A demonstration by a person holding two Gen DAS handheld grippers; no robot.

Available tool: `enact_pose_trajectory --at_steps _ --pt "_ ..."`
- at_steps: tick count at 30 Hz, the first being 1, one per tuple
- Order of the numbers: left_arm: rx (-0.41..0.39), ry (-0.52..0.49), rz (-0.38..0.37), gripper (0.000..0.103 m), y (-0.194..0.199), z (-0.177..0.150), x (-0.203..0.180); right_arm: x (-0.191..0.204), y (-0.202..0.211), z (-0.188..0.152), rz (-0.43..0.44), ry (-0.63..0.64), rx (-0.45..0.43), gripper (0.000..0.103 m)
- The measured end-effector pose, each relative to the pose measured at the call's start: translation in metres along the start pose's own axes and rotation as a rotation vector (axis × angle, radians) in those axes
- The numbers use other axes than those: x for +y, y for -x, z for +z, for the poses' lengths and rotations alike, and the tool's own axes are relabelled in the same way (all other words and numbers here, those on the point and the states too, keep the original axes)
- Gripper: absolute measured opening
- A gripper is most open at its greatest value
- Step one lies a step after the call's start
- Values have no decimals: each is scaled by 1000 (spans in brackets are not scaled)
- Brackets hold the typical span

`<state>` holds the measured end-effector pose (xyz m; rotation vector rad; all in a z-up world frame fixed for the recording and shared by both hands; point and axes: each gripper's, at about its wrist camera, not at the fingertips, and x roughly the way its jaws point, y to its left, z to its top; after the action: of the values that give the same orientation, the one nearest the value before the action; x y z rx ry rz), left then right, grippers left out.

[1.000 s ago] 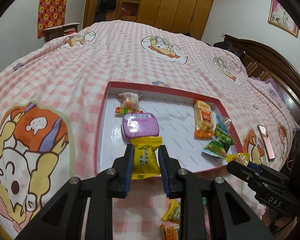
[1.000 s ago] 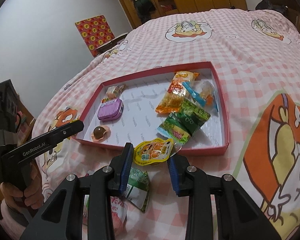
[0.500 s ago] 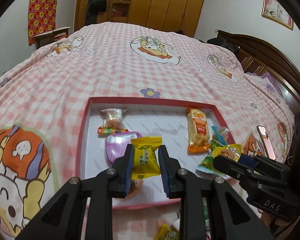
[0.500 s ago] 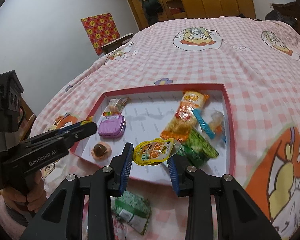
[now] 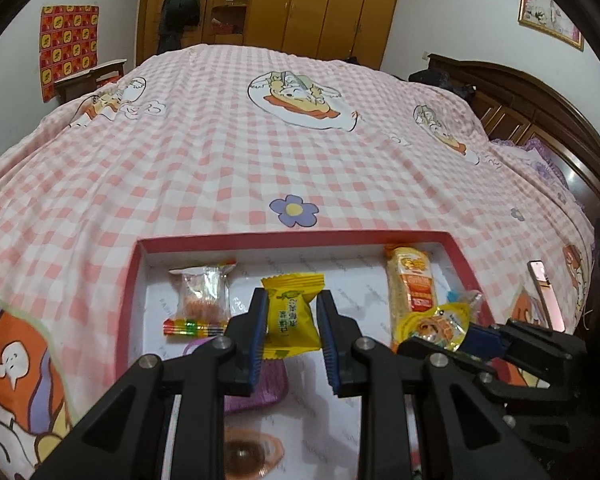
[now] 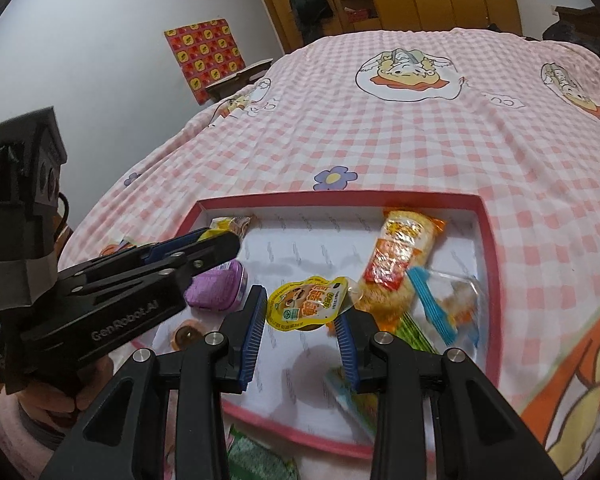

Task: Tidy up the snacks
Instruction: 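Carry the yellow packet into the box with the left tool while the right tool carries the jelly cup there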

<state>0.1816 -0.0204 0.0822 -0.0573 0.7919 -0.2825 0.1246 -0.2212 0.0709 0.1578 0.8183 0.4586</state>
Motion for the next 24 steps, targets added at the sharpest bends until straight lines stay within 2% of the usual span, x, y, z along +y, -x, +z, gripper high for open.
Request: enact_pose_trajectory --at_steps 11,24 --pt "64 40 16 25 -36 -2 15 -11 -31 14 1 6 32 35" --pt "55 40 8 26 -38 -3 16 -12 -48 13 3 21 44 35"
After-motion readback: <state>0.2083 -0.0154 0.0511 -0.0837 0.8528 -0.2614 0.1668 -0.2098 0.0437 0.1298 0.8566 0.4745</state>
